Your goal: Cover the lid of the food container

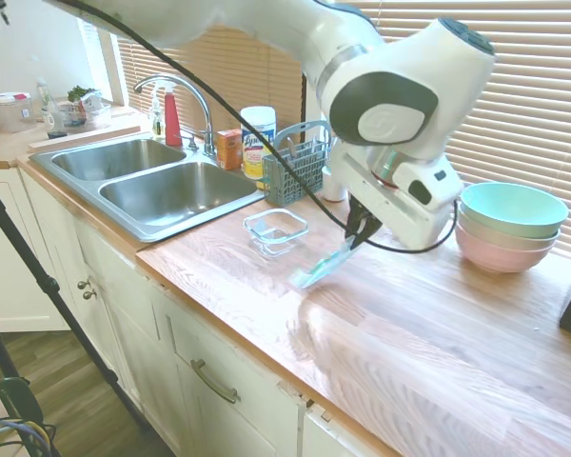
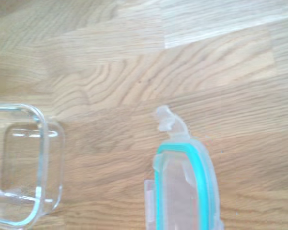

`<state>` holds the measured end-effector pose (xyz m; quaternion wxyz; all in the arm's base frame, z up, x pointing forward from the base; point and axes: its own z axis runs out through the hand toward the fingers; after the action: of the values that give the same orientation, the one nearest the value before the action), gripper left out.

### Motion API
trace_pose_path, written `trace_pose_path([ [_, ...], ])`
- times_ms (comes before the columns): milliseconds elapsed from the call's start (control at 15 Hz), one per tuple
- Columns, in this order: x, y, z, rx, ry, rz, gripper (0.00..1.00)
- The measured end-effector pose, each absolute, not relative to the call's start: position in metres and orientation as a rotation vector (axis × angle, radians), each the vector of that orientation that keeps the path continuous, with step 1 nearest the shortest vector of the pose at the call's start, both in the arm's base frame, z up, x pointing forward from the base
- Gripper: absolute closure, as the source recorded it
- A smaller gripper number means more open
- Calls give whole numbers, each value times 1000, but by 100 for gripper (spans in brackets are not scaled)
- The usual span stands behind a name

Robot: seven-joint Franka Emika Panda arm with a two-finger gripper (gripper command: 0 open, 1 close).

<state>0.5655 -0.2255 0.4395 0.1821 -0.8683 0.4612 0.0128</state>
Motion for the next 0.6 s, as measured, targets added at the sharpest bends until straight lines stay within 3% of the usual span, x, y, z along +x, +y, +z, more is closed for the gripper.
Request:
trace_pose_path([
  [600, 583, -176, 487, -2479, 1352, 19, 100],
])
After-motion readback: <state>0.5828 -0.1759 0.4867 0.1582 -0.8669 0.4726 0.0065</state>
